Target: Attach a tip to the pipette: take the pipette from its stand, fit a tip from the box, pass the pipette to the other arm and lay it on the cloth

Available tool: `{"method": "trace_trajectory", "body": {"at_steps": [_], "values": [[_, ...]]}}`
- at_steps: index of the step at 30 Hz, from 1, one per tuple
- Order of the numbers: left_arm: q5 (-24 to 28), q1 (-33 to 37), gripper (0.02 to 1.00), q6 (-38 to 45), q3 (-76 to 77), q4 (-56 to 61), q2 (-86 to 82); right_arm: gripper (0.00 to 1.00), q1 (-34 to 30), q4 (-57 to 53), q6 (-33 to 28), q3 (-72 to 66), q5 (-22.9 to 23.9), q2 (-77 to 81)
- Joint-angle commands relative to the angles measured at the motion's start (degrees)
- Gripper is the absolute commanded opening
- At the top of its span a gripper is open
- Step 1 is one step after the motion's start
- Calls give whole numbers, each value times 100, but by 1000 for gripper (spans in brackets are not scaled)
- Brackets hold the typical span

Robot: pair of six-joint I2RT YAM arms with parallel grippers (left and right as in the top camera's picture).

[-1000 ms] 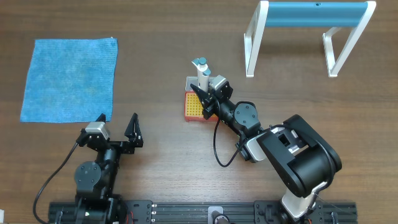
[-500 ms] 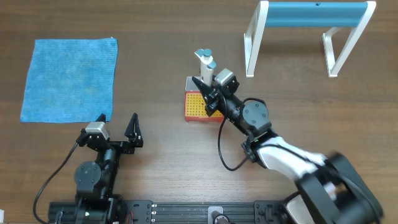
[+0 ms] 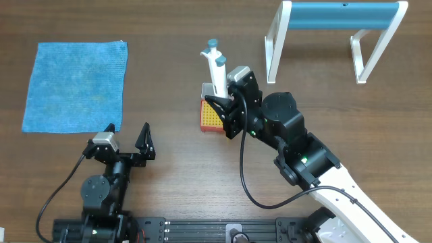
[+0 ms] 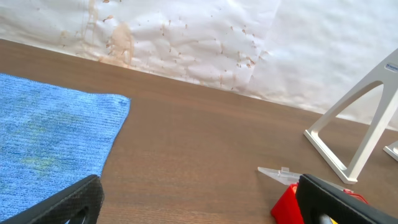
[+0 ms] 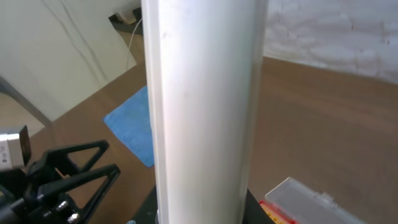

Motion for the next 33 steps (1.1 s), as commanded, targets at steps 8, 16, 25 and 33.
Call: {"method": "trace_trajectory", "body": {"at_steps": [8,16,25,33], "values": [[-66,28,996,-28,-15,-31,-48,77,17,192,2050,85,-437,-11],[2087,26,996,-5307,-15,337,-48,82,20,190,2277,79,-442,63],[2017,28,996,-7138,-15,802,-24,77,50,162,2822,76,-570,101],[3571,28,998,-6999,625,2422,1296,80,50,168,2914,76,-1926,101]]}}
